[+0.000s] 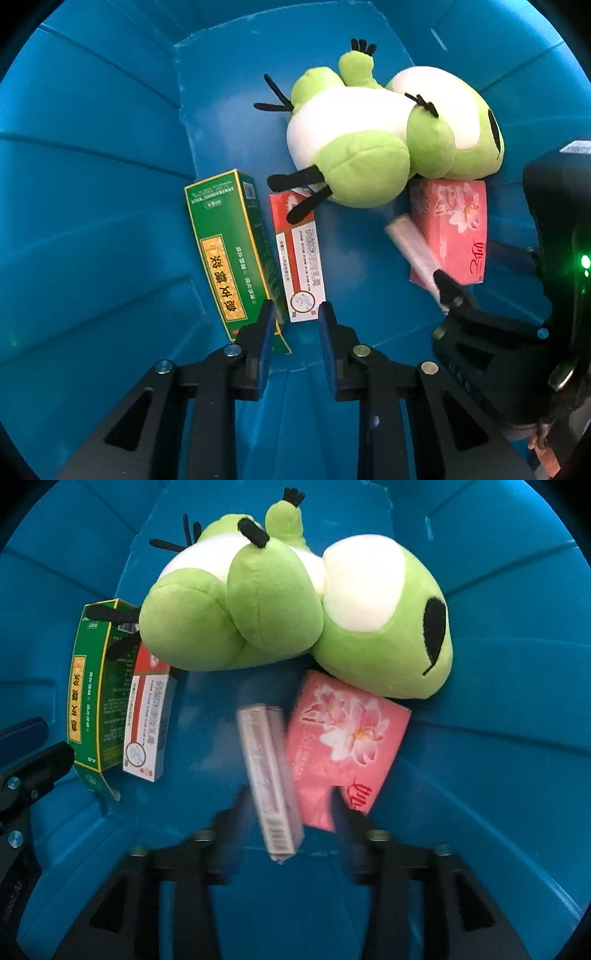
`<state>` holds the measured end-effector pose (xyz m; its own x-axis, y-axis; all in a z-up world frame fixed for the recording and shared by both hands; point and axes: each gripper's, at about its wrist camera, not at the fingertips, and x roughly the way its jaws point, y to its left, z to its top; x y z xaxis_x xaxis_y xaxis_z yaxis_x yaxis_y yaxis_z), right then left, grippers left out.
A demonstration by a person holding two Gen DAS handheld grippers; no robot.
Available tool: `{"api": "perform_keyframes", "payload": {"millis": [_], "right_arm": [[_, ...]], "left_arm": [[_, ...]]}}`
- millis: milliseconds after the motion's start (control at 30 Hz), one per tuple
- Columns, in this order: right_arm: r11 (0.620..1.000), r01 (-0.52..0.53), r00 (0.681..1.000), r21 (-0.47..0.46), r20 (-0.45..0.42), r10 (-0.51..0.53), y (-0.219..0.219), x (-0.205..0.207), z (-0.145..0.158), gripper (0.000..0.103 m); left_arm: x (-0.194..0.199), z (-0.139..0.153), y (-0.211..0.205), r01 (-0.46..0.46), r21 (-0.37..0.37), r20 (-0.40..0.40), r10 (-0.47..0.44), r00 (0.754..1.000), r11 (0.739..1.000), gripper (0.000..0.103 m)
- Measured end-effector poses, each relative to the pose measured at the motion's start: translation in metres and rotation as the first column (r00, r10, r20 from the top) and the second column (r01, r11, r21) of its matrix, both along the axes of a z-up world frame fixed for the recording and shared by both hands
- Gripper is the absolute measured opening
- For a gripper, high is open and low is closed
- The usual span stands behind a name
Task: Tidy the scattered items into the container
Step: 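Carry both boxes into the blue crate and open both tools to drop them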
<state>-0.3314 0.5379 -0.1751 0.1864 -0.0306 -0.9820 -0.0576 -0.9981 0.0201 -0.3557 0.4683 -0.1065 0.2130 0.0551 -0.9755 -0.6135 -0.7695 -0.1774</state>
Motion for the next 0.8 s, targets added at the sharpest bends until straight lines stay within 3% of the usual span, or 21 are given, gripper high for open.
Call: {"api": "perform_keyframes", "payload": {"millis": [100, 167, 300, 433, 533, 700, 800], "right_arm": [[1.000, -0.004, 1.000, 0.004, -0.018, 0.004, -0.001, 0.001, 0.006, 0.071], [1.000, 0.003, 1.000, 0.009, -0.029, -0.003, 0.000, 0.002, 0.010, 0.095], [0.999, 0.030, 0.995, 0.042, -0.098, -0.026, 0.004, 0.002, 0.031, 0.101], [0.998, 0.050, 0.985, 0.049, -0.167, -0.041, 0.010, 0.009, 0.069, 0.102], [0.996, 0.058, 0.974, 0.065, -0.224, -0.042, 0.014, 0.006, 0.103, 0.102], [0.994, 0.080, 0.933, 0.075, -0.358, -0.048, 0.001, 0.011, 0.163, 0.102], [0.995, 0.070, 0.908, 0.068, -0.418, -0.035, -0.010, 0.011, 0.185, 0.102]], "left_arm": [[-0.001, 0.004, -0.001, -0.026, 0.006, -0.020, 0.026, 0.999, 1.000, 0.032], [-0.002, 0.009, -0.002, -0.032, 0.019, -0.044, 0.033, 0.998, 0.999, 0.033], [-0.007, 0.030, -0.003, -0.087, 0.081, -0.101, 0.095, 0.990, 0.993, 0.033], [-0.001, 0.072, -0.007, -0.113, 0.191, -0.208, 0.152, 0.966, 0.975, 0.034], [0.000, 0.105, -0.024, -0.184, 0.256, -0.271, 0.253, 0.929, 0.949, 0.034], [0.010, 0.162, -0.048, -0.216, 0.322, -0.435, 0.347, 0.831, 0.922, 0.035], [0.015, 0.193, -0.078, -0.239, 0.382, -0.470, 0.410, 0.782, 0.893, 0.051]]}}
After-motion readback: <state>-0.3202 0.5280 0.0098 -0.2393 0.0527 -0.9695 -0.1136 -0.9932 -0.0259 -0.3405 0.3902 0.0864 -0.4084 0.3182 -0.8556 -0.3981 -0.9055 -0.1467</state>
